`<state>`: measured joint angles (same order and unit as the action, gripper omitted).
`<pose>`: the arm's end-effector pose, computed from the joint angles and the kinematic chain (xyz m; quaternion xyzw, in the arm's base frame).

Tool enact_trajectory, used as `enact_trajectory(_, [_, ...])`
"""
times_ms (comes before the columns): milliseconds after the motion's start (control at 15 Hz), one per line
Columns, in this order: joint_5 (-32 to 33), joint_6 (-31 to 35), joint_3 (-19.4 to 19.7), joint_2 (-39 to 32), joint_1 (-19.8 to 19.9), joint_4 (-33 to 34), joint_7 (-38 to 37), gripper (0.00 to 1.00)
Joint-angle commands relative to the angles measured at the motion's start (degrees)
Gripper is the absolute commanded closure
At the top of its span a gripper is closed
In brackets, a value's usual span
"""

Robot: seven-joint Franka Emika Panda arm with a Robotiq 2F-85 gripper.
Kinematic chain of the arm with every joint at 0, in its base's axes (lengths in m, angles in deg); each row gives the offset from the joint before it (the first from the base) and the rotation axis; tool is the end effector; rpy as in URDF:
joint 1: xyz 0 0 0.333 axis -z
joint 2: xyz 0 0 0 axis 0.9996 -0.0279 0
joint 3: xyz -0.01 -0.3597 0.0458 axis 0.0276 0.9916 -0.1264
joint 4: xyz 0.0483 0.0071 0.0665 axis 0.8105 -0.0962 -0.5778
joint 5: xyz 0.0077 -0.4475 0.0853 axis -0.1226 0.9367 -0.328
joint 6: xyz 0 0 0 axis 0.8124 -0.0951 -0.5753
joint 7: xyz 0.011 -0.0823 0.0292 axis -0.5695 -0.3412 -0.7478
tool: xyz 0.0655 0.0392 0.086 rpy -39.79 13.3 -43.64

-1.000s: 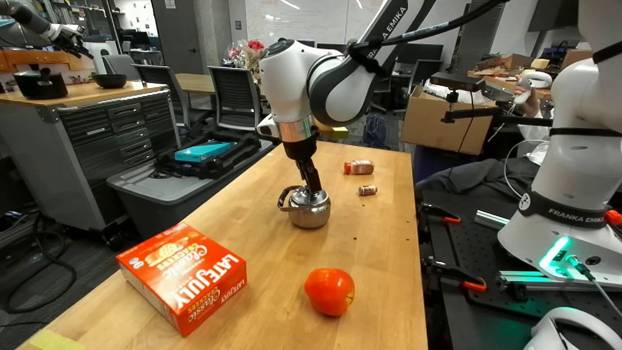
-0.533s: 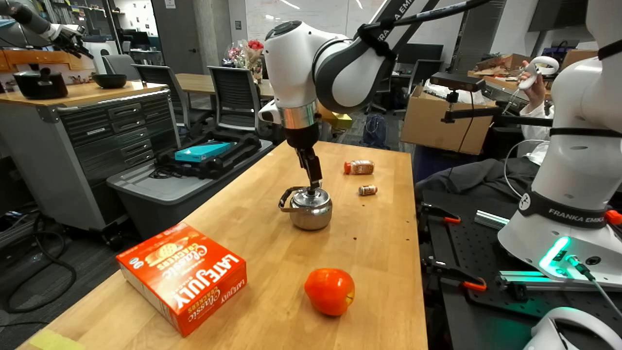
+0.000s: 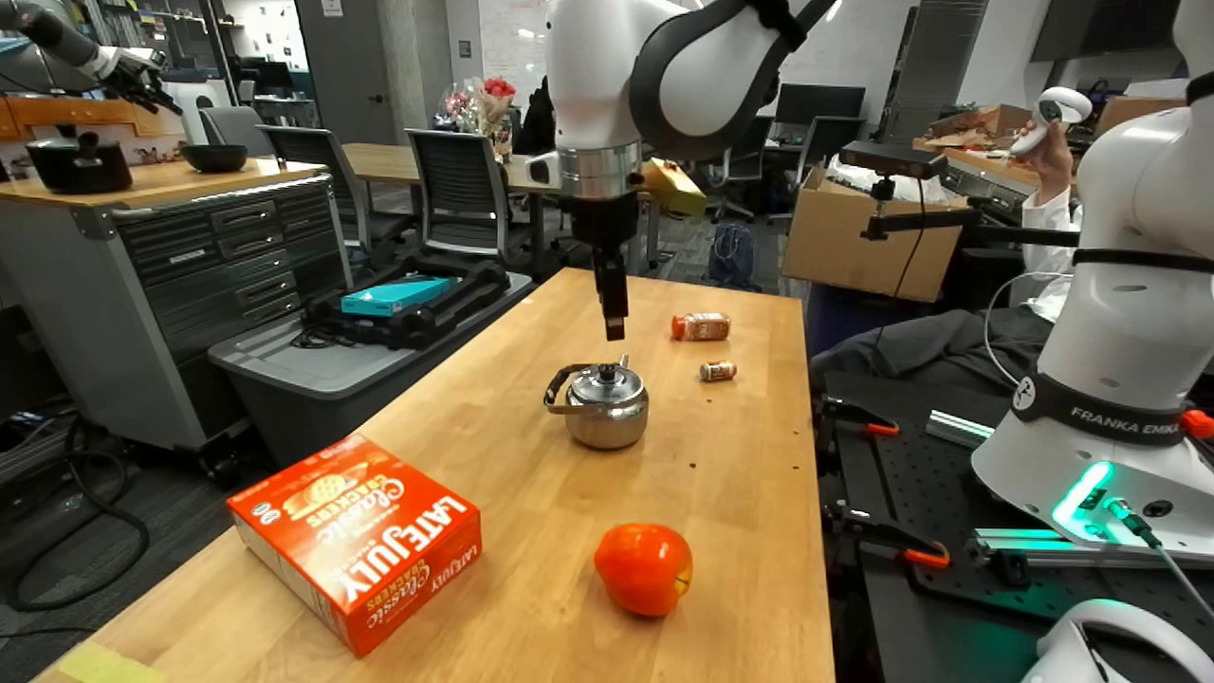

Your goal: Place the silver lid on the silver kettle

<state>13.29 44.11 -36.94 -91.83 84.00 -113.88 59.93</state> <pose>0.5791 0.0530 0.2816 0.9731 0.2144 -0.0363 0.0764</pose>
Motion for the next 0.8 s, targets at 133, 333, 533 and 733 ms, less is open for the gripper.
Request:
enact_trajectory(133, [-10.13,-2.47,-0.29,6.69,1.81,-2.39,-3.46,0.00])
enact_trajectory(333, [-10.05,-6.66,0.05,7.96,1.98,-2.17,-5.85,0.00])
enact_trajectory(533, [-9.25,-4.53,-0.17,5.49,1.94,-0.98,-4.13,0.00])
enact_trajectory(733, [-9.25,-4.47,-0.22,5.07,1.93,-0.99,-4.13,0.00])
